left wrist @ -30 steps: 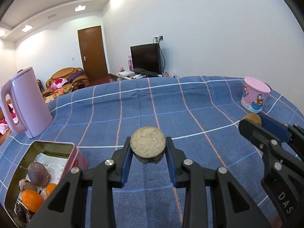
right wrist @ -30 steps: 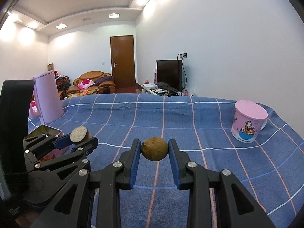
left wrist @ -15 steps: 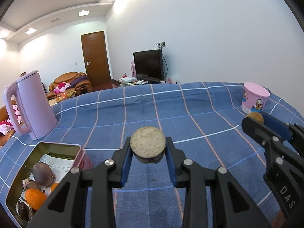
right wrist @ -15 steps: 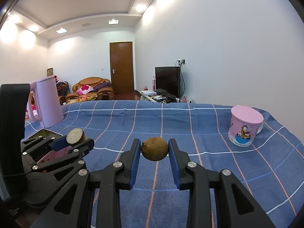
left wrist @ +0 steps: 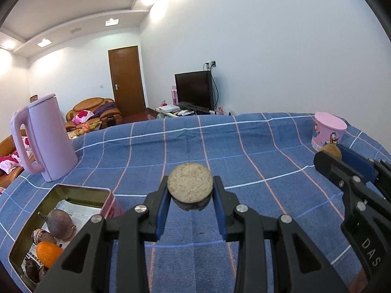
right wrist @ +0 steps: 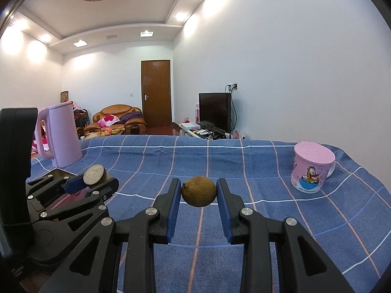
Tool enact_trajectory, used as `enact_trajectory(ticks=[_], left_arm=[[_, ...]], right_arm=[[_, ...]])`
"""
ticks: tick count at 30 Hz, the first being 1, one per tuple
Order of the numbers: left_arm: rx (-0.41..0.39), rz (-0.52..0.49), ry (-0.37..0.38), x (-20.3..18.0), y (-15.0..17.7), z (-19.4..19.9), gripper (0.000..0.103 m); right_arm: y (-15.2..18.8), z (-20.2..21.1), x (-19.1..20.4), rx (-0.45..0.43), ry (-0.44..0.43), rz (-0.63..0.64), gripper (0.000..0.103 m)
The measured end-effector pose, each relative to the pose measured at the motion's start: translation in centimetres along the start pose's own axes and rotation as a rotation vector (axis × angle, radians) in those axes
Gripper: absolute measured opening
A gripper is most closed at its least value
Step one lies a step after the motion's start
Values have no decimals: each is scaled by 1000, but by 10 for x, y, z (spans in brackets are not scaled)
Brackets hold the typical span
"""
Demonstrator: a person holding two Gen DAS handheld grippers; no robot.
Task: Organize fruits
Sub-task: 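Lift the held jar and kiwi-like fruit off the table and hold them up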
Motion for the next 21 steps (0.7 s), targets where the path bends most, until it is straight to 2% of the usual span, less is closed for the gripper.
enact_trajectory(ticks=[9, 21], left_arm=[[-39, 2, -39, 4, 4, 11, 35], [-12, 12, -47, 29, 15, 25, 35]], right_arm=[[1, 8, 6, -31, 3, 22, 32], [5, 14, 22, -27, -36, 33, 32]])
Point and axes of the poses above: each gripper's, at about its wrist camera, not at the fingertips, and z roughly against the way its jaws point, x to its left, y to its underside, the point moved 2 cm from there along -z, roughly the way its jaws point, and after that the axes turned 6 degrees about x, right-handed, at the moved point
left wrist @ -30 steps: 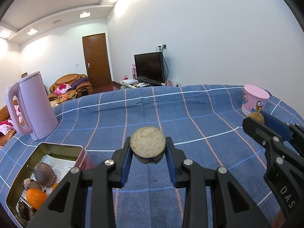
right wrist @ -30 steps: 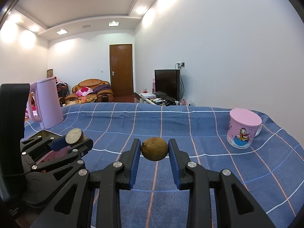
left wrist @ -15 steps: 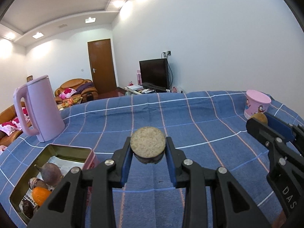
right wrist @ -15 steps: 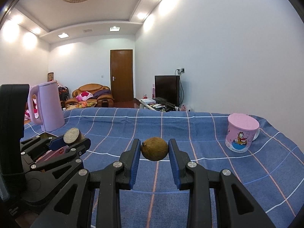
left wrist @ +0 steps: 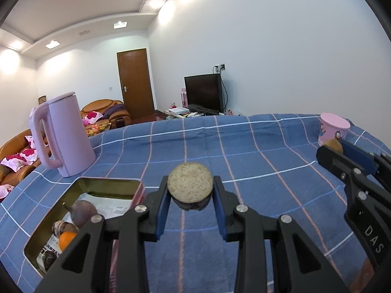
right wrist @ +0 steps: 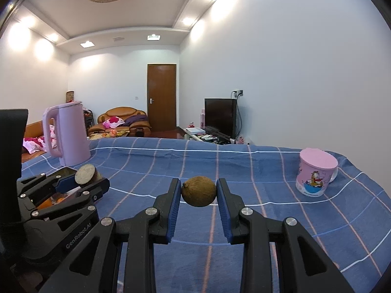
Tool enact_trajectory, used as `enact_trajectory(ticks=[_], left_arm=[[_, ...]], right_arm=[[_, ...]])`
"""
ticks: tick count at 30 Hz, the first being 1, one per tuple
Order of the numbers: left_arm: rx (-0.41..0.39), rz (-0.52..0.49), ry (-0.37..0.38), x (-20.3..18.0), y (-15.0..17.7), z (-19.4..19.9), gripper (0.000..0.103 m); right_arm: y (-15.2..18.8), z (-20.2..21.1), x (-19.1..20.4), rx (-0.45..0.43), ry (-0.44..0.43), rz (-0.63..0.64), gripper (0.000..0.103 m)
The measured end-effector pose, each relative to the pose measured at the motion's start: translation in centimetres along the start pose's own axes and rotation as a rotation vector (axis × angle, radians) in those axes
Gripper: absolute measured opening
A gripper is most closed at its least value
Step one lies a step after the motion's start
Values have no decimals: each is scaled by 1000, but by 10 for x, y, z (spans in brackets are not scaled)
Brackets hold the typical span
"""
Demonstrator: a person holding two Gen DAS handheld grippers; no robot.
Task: Organize fruits
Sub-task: 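Lift the held jar and kiwi-like fruit off the table and hold them up, then carry the jar and the kiwi-like fruit over the tin box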
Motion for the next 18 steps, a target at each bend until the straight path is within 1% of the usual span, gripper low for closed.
enact_trajectory(ticks=[6, 12, 18], left_arm=[[8, 7, 1, 16, 5, 7, 35], [6, 22, -3, 36, 7, 19, 35], [6, 50, -31, 63, 5, 29, 35]], right_arm=[[1, 4, 17, 1, -37, 2, 32], [-5, 8, 35, 1, -86, 14, 32], [-15, 15, 64, -7, -142, 49, 32]])
Point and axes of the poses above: each gripper's, at about its wrist camera, not at the fingertips, and z roughly against the way its jaws point, x to its left, y to its underside, the point moved 2 cm from there along -z, roughly the way its jaws point, and after that the axes turned 6 degrees about x, right-handed, at the moved point
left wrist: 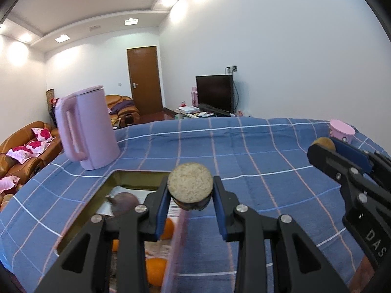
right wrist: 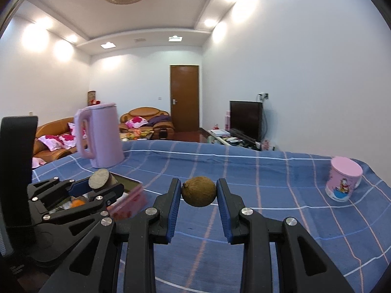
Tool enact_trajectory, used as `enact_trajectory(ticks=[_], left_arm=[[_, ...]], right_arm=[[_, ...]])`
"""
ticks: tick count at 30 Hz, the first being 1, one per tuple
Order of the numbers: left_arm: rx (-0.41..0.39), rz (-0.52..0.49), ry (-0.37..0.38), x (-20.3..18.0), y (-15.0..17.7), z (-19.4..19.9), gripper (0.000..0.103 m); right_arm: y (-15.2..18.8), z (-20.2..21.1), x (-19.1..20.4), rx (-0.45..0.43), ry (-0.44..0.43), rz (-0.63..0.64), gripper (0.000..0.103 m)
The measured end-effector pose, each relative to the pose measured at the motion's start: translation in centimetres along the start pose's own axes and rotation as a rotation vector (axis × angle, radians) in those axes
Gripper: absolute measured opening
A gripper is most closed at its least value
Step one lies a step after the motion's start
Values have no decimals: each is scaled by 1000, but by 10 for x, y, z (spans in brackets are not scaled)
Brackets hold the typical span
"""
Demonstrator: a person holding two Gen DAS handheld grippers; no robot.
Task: Organize fruits
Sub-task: 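Carry the jar and the kiwi-like fruit over the tin box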
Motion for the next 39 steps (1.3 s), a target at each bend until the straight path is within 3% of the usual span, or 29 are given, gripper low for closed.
enact_trajectory(ticks=[15, 39], left_arm=[[32, 68, -97, 66, 6, 3, 35], [70, 120, -212, 131, 23, 2, 35]], right_arm=[[-12, -15, 66, 7, -123, 82, 32], [-13, -37, 125, 49, -222, 142, 32]])
Point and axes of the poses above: each gripper's, at about its wrist camera, not at the fingertips, and z roughly against the way its jaws point, x to its left, y to its underside, the point moved 2 cm from there along -z, roughly the way its jaws point, and after that the axes turned 6 degrees about x, right-handed, at the moved point
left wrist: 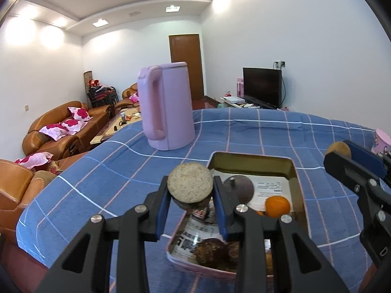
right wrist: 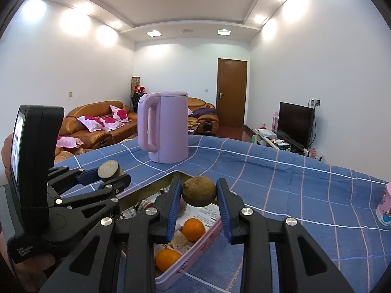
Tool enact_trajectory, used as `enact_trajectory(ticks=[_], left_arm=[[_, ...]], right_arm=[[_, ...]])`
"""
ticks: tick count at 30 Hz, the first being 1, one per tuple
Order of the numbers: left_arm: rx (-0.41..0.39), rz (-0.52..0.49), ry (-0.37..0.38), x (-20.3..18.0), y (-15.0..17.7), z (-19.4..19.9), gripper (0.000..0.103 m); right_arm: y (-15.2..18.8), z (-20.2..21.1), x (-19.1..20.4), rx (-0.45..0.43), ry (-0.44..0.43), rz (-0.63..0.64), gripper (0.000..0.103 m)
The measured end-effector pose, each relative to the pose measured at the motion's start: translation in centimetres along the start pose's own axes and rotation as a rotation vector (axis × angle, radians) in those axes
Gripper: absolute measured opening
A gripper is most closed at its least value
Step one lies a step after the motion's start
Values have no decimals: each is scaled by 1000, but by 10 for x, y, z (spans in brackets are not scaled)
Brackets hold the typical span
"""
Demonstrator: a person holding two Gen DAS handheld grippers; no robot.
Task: Organize fruits
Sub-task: 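Carry the jar and the kiwi-like fruit over the tin box, then open the left tool to drop the jar while the right tool releases the kiwi-like fruit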
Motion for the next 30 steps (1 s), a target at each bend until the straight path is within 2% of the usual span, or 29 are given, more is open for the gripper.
enact_trajectory(ticks=[11, 25, 30], left_arm=[[45, -13, -14, 9, 7, -13, 35], [114, -50, -20, 6, 20, -29, 35], [124, -61, -26, 4, 24, -30, 38]], right_arm=[[2, -17, 13, 49, -19, 8, 32], [19, -52, 15, 220, -54, -19, 32], [26, -62, 18, 287, -68, -12, 32]])
Point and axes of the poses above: each gripper's, at about its wrist camera, not at the fingertips, and z roughly against the way its jaws point, x to its left, y to its underside, the point moved 2 cm from there along -z, roughly the way its jaws point, and after that the axes turned 6 degrees about x, right-handed, at the moved point
